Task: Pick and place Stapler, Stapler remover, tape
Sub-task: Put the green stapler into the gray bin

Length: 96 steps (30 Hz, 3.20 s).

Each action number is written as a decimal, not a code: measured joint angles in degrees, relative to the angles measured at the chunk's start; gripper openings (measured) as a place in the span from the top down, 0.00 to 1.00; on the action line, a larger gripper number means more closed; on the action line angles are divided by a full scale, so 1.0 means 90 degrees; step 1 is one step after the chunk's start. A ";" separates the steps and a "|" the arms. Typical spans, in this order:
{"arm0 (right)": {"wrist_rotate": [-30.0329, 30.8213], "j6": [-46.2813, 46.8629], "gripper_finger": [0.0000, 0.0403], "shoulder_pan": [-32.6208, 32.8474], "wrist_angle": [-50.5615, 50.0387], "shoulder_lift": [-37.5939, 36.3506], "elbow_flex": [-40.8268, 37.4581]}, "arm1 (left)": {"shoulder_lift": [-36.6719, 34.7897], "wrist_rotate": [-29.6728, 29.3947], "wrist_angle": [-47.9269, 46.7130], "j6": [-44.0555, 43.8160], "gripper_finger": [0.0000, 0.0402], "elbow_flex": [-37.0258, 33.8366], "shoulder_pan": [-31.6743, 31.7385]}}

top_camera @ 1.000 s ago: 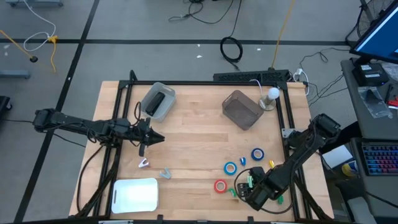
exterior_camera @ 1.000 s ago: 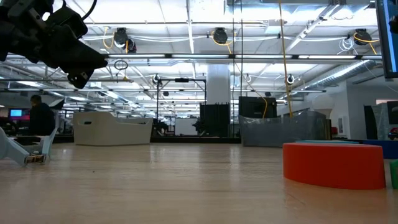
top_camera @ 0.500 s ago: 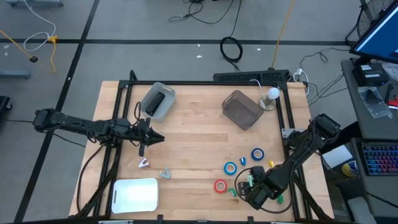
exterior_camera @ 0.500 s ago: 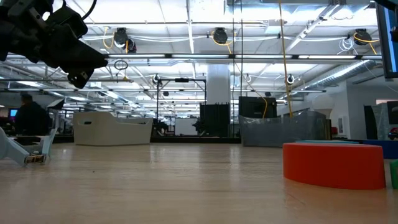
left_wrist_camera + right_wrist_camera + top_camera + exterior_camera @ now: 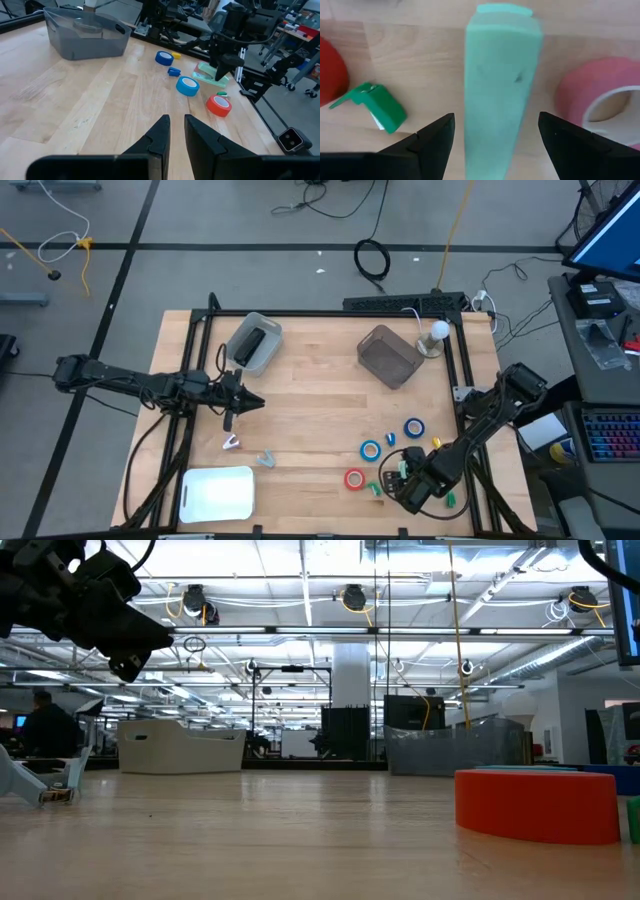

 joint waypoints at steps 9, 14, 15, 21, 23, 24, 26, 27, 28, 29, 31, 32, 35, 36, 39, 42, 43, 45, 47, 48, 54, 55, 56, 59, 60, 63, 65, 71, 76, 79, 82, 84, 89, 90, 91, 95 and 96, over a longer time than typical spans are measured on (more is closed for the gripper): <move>0.0017 -0.0051 0.31 0.0000 0.1235 -0.0006 -0.0514 | 0.0000 -0.0005 0.0000 0.0008 0.86 0.0000 -0.0001; 0.0005 -0.0001 0.31 -0.0002 0.1299 -0.0019 -0.0590 | 0.0000 -0.0005 0.0002 0.0001 0.86 0.0000 -0.0001; 0.0001 0.0010 0.31 -0.0002 0.1299 -0.0019 -0.0592 | 0.0000 -0.0005 0.0002 0.0001 0.86 0.0000 -0.0001; 0.0011 0.0046 0.31 -0.0002 0.1318 -0.0017 -0.0599 | 0.0000 -0.0005 0.0002 0.0001 0.86 0.0000 -0.0001; 0.0010 -0.0009 0.31 -0.0002 0.1321 -0.0017 -0.0599 | 0.0000 -0.0005 0.0002 -0.0002 0.86 0.0000 -0.0001; 0.0008 -0.0035 0.31 -0.0002 0.1321 -0.0015 -0.0599 | 0.0000 -0.0005 0.0002 -0.0002 0.86 0.0000 0.0001; 0.0011 -0.0049 0.31 -0.0002 0.1321 -0.0015 -0.0599 | 0.0000 -0.0005 0.0002 -0.0004 0.86 0.0000 -0.0001; 0.0011 -0.0049 0.31 -0.0002 0.1321 -0.0013 -0.0599 | 0.0000 -0.0005 0.0002 -0.0004 0.86 0.0000 -0.0001; 0.0009 -0.0053 0.31 -0.0002 0.1318 -0.0012 -0.0599 | 0.0000 -0.0005 0.0002 -0.0004 0.86 0.0000 -0.0001; 0.0011 -0.0052 0.31 -0.0002 0.1318 -0.0012 -0.0599 | 0.0000 -0.0005 0.0002 -0.0007 0.86 0.0000 -0.0001; 0.0011 -0.0013 0.31 -0.0002 0.1316 -0.0012 -0.0599 | 0.0000 -0.0005 0.0002 -0.0020 0.86 0.0000 -0.0001; 0.0011 0.0018 0.31 -0.0002 0.1313 -0.0012 -0.0599 | 0.0000 -0.0005 0.0002 -0.0021 0.86 0.0000 -0.0001; 0.0013 0.0215 0.32 -0.0002 0.1286 -0.0010 -0.0599 | 0.0000 -0.0005 0.0002 -0.0019 0.86 0.0000 0.0000; 0.0011 0.0255 0.33 -0.0002 0.1273 -0.0010 -0.0599 | 0.0000 -0.0005 0.0002 -0.0019 0.86 0.0000 0.0000; -0.0003 0.0282 0.39 -0.0002 0.1252 -0.0007 -0.0604 | 0.0000 -0.0005 0.0002 -0.0019 0.86 0.0000 0.0001; -0.0016 0.0311 0.49 -0.0002 0.1223 -0.0005 -0.0608 | -0.0001 -0.0005 0.0004 -0.0016 0.86 0.0000 -0.0001; -0.0029 0.0319 0.52 -0.0002 0.1218 -0.0005 -0.0611 | 0.0000 -0.0005 0.0004 -0.0014 0.86 0.0000 0.0000; -0.0046 0.0316 0.59 0.0000 0.1209 -0.0005 -0.0611 | 0.0000 -0.0005 0.0007 -0.0013 0.86 0.0000 0.0000; -0.0048 0.0311 0.65 0.0000 0.1228 -0.0007 -0.0614 | 0.0000 -0.0005 0.0007 -0.0006 0.86 0.0000 0.0000; -0.0032 0.0302 0.67 0.0000 0.1254 -0.0026 -0.0614 | 0.0000 -0.0005 0.0007 -0.0002 0.86 0.0000 -0.0001; 0.0280 0.0107 0.72 -0.0019 0.1261 -0.0315 -0.0624 | 0.0000 -0.0008 0.0190 -0.0061 0.86 0.0000 -0.0001; 0.0429 0.0100 0.72 -0.0019 0.1276 -0.0429 -0.0624 | -0.0002 -0.0016 0.0298 -0.0125 0.86 0.0000 0.0000; 0.0575 0.0086 0.72 -0.0019 0.1282 -0.0561 -0.0621 | -0.0001 -0.0041 0.0384 -0.0168 0.86 0.0000 0.0000; 0.0999 -0.0105 0.72 -0.0084 0.1141 -0.0927 -0.0616 | -0.0002 -0.0064 0.0693 -0.0324 0.86 0.0000 0.0001; 0.1126 -0.0251 0.72 -0.0130 0.1089 -0.1052 -0.0616 | -0.0002 -0.0063 0.0782 -0.0335 0.86 0.0000 -0.0001; 0.1393 -0.0869 0.72 -0.0362 0.0995 -0.1424 -0.0615 | 0.0000 -0.0063 0.1020 -0.0335 0.86 0.0000 -0.0001; 0.1391 -0.1439 0.72 -0.0567 0.0906 -0.1604 -0.0614 | 0.0000 -0.0063 0.1248 -0.0403 0.86 0.0000 0.0000; 0.1373 -0.3255 0.72 -0.1334 0.0930 -0.1961 -0.0611 | -0.0002 -0.0066 0.1872 -0.0717 0.86 0.0000 0.0001; 0.1136 -0.4727 0.72 -0.1927 0.0970 -0.2148 -0.0611 | -0.0002 -0.0069 0.2317 -0.1169 0.86 0.0000 0.0000; 0.0806 -0.5622 0.72 -0.2310 0.0958 -0.2176 -0.0609 | 0.0011 -0.0211 0.2524 -0.1327 0.86 0.0000 -0.0001; 0.0426 -0.6442 0.72 -0.2718 0.0996 -0.2193 -0.0609 | 0.0012 -0.0485 0.2549 -0.1698 0.86 0.0000 -0.0001; 0.0165 -0.6943 0.72 -0.2986 0.0987 -0.2191 -0.0609 | 0.0043 -0.0682 0.2543 -0.2105 0.86 0.0000 -0.0001; -0.0312 -0.7901 0.72 -0.3614 0.1078 -0.2191 -0.0609 | 0.0389 -0.0618 0.2815 -0.2266 0.86 0.0001 -0.0006; -0.0386 -0.8061 0.72 -0.3721 0.1075 -0.2191 -0.0609 | 0.0508 -0.0591 0.2913 -0.2229 0.86 0.0036 -0.0011; -0.0476 -0.8223 0.72 -0.3833 0.1084 -0.2191 -0.0609 | 0.0633 -0.0536 0.2942 -0.2140 0.86 0.0124 -0.0013; -0.0721 -0.8750 0.72 -0.4172 0.1225 -0.2191 -0.0609 | 0.1313 -0.0299 0.2943 -0.1293 0.86 0.0778 -0.0053; -0.0815 -0.8871 0.72 -0.4244 0.1266 -0.2191 -0.0609 | 0.1520 -0.0274 0.2865 -0.1057 0.86 0.1003 -0.0061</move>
